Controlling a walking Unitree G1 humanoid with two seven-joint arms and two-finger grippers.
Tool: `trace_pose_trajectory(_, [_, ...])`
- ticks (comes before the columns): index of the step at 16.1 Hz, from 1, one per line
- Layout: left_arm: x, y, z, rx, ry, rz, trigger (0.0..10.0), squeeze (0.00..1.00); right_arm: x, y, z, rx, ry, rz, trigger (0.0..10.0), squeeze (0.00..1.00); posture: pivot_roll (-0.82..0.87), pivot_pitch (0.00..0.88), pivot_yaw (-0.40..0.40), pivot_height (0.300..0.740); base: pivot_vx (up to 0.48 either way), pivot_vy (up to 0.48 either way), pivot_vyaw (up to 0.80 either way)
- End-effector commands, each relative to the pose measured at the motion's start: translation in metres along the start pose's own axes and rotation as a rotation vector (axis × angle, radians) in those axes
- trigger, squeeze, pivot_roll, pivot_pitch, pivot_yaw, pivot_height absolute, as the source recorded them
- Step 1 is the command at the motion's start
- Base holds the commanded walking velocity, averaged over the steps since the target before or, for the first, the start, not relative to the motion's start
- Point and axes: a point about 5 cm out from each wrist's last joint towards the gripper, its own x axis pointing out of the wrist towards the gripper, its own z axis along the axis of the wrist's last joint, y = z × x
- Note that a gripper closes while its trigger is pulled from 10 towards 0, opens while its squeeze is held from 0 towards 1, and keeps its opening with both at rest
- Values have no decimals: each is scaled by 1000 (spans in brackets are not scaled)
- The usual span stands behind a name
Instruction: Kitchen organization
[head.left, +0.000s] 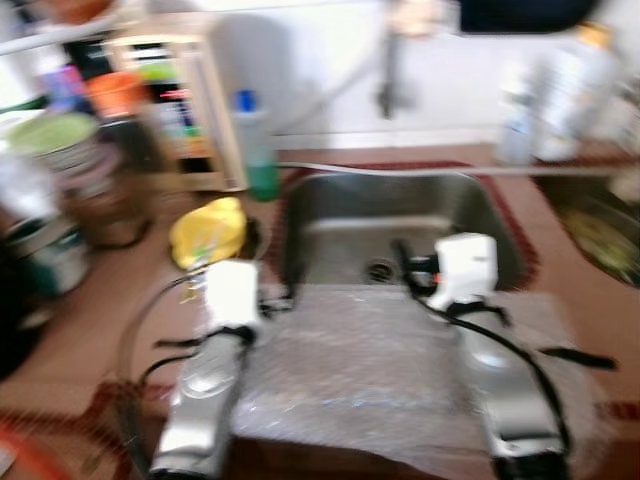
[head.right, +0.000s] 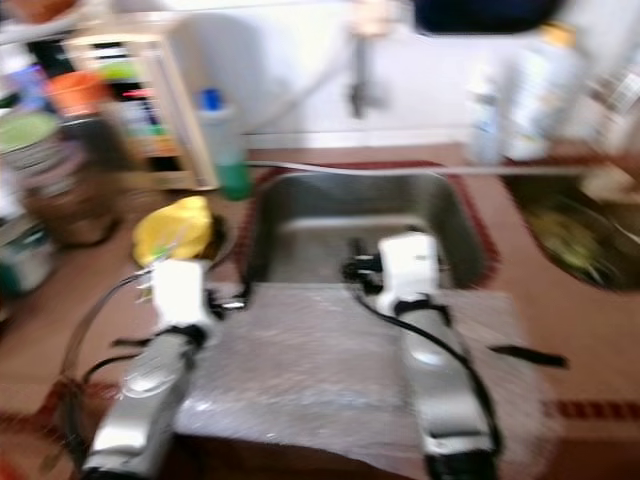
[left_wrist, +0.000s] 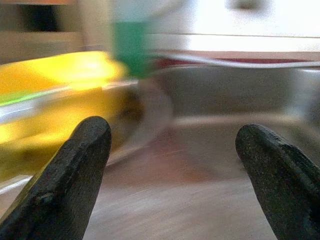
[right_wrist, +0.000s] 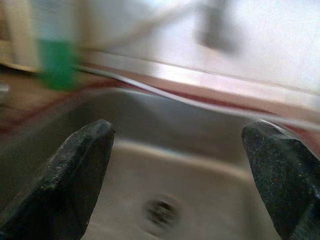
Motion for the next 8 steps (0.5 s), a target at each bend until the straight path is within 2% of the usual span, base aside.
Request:
trace_pose_trajectory(1, [-3, 3, 4, 17, -14, 38, 10000, 0, 3, 3, -1, 5, 5, 28, 10000, 0, -178, 24, 43, 740, 0, 0, 0])
trace_pose_trajectory(3, [-10, 5, 3, 13, -14, 66, 10000, 0, 9, 8, 1, 6, 1, 63, 10000, 0, -154, 26, 32, 740, 0, 0, 0])
trace_pose_trajectory(5, [-13, 0, 4, 13, -22, 37, 10000, 0, 12, 11, 2, 7, -4, 75, 10000, 0, -139, 27, 29, 740, 0, 0, 0])
trace_pose_trajectory(8, [-11, -4, 7, 22, -26, 4, 10000, 0, 11, 8, 1, 5, -5, 53, 10000, 0, -164, 28, 46, 740, 0, 0, 0])
